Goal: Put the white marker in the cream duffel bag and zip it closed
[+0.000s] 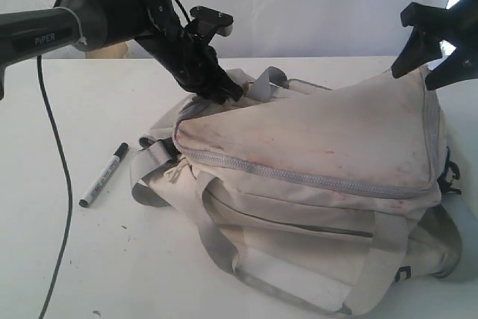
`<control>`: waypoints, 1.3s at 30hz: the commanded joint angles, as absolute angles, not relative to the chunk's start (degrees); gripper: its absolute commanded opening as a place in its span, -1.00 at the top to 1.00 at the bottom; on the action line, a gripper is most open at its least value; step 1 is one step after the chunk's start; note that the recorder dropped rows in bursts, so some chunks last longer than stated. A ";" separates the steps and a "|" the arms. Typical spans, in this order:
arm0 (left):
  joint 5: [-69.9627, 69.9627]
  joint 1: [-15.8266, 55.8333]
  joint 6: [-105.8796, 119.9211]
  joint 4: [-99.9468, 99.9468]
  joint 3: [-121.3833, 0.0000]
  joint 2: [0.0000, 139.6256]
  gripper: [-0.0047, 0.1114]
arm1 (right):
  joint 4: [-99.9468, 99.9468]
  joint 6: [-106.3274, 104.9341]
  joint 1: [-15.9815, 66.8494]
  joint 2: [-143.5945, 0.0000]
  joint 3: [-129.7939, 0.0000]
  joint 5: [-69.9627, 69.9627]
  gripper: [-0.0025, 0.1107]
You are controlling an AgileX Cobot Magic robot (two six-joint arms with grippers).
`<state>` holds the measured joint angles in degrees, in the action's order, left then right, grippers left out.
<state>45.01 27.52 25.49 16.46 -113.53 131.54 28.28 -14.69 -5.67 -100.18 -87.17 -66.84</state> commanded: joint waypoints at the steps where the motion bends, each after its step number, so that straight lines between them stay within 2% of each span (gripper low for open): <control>1: 45.77 27.11 25.16 19.08 -114.53 131.32 0.91 | 37.65 -21.75 -5.71 -99.54 -87.36 -66.22 0.07; 5: 48.29 24.75 24.36 28.26 -116.52 131.32 0.92 | 46.62 -26.78 -5.71 -99.54 -87.36 -62.51 0.12; 13: 57.34 17.50 28.72 54.04 -118.09 131.32 0.92 | 48.05 -26.78 -0.30 -100.54 -87.36 -53.72 0.12; 21: 67.39 13.23 35.63 62.74 -118.09 131.32 0.92 | 49.09 -31.91 8.05 -106.19 -87.36 -41.81 0.12; 25: 69.96 12.82 40.81 62.44 -117.95 131.32 0.92 | 52.27 -41.97 11.78 -109.16 -87.36 -37.94 0.12; 35: 69.96 12.71 46.52 63.08 -117.04 131.42 0.92 | 58.00 -53.47 16.44 -114.34 -87.36 -38.87 0.12; 39: 69.96 12.71 47.54 63.29 -117.04 131.42 0.92 | 67.90 -73.46 16.95 -116.63 -87.36 -39.15 0.12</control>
